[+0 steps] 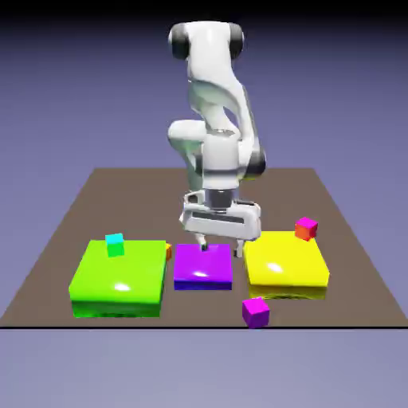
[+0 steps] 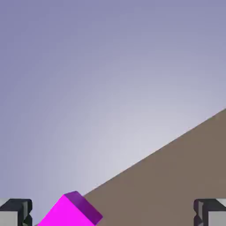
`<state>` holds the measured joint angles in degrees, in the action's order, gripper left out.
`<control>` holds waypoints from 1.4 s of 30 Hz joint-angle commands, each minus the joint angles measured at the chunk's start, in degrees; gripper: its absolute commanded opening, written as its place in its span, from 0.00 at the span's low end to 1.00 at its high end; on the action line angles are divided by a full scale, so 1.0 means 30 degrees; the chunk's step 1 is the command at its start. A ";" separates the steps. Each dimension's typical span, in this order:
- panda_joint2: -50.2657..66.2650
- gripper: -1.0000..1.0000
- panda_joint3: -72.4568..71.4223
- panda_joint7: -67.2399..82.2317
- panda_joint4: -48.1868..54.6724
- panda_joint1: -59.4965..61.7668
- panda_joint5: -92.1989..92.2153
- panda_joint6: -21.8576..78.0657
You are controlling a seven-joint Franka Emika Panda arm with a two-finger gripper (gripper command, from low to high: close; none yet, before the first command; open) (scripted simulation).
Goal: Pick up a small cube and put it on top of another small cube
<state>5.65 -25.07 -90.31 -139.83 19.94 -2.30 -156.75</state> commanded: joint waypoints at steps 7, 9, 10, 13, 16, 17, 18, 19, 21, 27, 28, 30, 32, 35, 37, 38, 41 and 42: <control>0.4655 0.50 -0.3047 -0.5815 0.2572 0.2513 -0.0280 0.2097; 0.5985 0.50 -0.3917 -0.7476 0.3307 0.3230 -0.0360 0.2696; 0.6650 0.50 -0.4352 -0.8307 0.3674 0.3588 -0.0400 0.2996; 0.8645 0.50 -0.5658 -1.0799 0.4776 0.4662 -0.0520 0.3895; 0.9528 0.50 -0.5245 -1.1229 0.4999 0.4197 -0.0883 0.3357; 1.0220 0.50 -0.4705 -1.1420 0.5116 0.3628 -0.1234 0.2732; 1.0911 0.50 -0.4166 -1.1610 0.5233 0.3059 -0.1586 0.2107; 1.1607 0.50 -0.3623 -1.1801 0.5350 0.2486 -0.1940 0.1479; 1.1622 0.00 -0.3611 -1.1805 0.5353 0.2474 -0.1948 0.1465; 0.8473 0.00 -0.6011 -1.0232 0.4692 0.4765 -0.0271 0.4116; 0.8008 0.00 -0.5464 -0.9401 0.4334 0.4533 -0.0266 0.4275; 0.7077 0.00 -0.4364 -0.7740 0.3616 0.4068 -0.0259 0.4592; 0.6146 0.00 -0.3264 -0.6079 0.2898 0.3603 -0.0251 0.4910; 0.4750 0.00 -0.1614 -0.3587 0.1821 0.2906 -0.0240 0.5386; 0.3819 0.00 -0.0514 -0.1926 0.1103 0.2441 -0.0232 0.5704; 0.3353 0.00 0.0036 -0.1095 0.0744 0.2208 -0.0229 0.5863; 0.1957 0.00 0.1687 0.1397 -0.0333 0.1511 -0.0217 0.6339; 0.1491 0.00 0.2237 0.2227 -0.0692 0.1278 -0.0214 0.6498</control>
<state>10.13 -18.38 -83.55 -141.91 23.77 -2.82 -137.30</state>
